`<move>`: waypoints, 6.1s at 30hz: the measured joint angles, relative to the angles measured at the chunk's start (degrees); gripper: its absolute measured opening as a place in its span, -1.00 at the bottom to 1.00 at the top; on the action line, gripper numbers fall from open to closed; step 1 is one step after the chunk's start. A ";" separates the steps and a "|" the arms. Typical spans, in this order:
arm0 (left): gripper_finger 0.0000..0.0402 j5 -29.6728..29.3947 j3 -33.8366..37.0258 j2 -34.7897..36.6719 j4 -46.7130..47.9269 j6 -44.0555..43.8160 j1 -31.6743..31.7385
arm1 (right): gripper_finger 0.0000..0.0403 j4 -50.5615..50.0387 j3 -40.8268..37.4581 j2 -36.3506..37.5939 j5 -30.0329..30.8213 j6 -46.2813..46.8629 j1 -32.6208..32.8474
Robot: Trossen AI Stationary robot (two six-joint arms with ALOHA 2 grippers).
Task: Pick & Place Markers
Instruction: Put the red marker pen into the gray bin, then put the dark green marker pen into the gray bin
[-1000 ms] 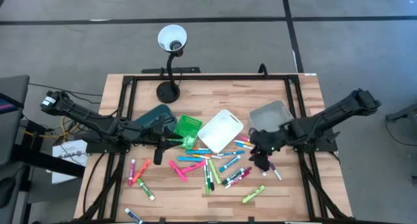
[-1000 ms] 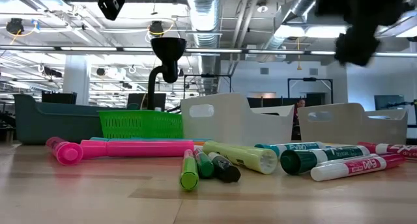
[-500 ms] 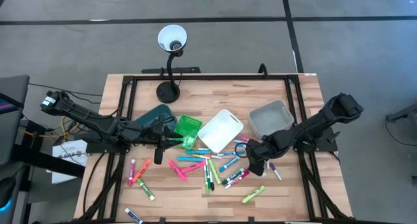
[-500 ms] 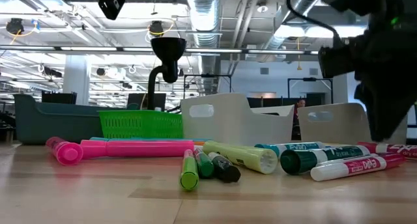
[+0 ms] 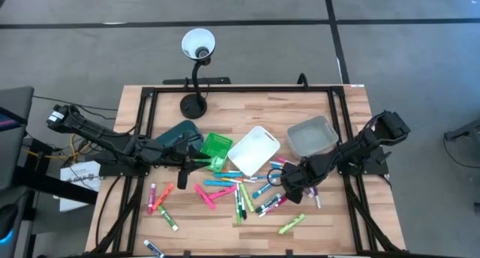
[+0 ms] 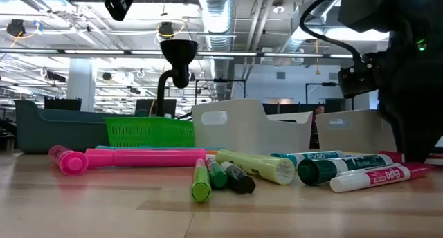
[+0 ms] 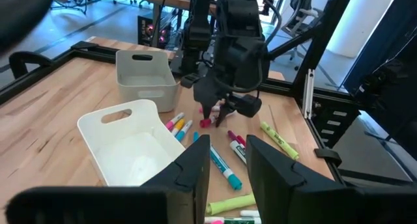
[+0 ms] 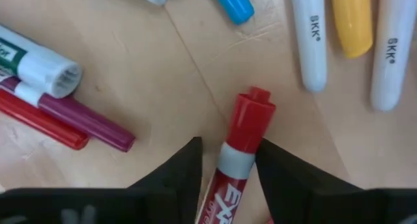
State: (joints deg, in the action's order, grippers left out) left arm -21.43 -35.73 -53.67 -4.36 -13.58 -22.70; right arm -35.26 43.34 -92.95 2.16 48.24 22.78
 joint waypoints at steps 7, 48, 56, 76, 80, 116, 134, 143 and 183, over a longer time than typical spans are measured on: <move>-0.53 0.00 -0.02 0.00 0.00 0.00 0.00 | -0.77 1.35 -0.46 5.25 2.27 1.31 -0.04; -0.53 0.00 -0.04 -0.02 0.00 0.02 -0.01 | -0.70 -16.97 2.29 11.49 15.88 -45.14 -33.13; -0.53 0.02 -0.04 -0.02 0.00 0.02 -0.01 | -0.58 -16.47 2.70 2.96 14.40 -45.35 -34.44; -0.53 0.02 0.66 0.00 -0.21 -0.06 -0.02 | -0.02 -35.63 20.60 4.87 15.69 -37.87 -26.13; -0.53 0.02 0.67 0.00 -0.26 -0.17 -0.02 | -0.07 -38.90 25.74 5.19 12.82 -33.11 -20.90; -0.53 2.61 -0.96 -14.64 -20.24 11.91 -0.97 | -0.46 7.64 22.09 -17.70 -1.91 -36.35 3.50; -0.53 3.28 -0.81 -14.38 -20.10 11.80 -1.84 | -0.62 -1.71 21.74 -0.61 5.63 -39.28 1.70; -0.53 3.28 -0.81 -14.38 -20.12 11.78 -1.84 | -0.71 -27.13 21.83 17.58 23.68 -35.25 -3.22; -0.53 3.24 -0.81 -14.43 -20.09 11.61 -1.66 | -0.56 -20.00 2.03 5.70 8.01 -52.97 -43.84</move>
State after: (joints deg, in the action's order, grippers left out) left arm -18.19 -36.53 -68.10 -24.45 -1.98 -24.36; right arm -55.26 45.36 -87.25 10.17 -4.72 -21.06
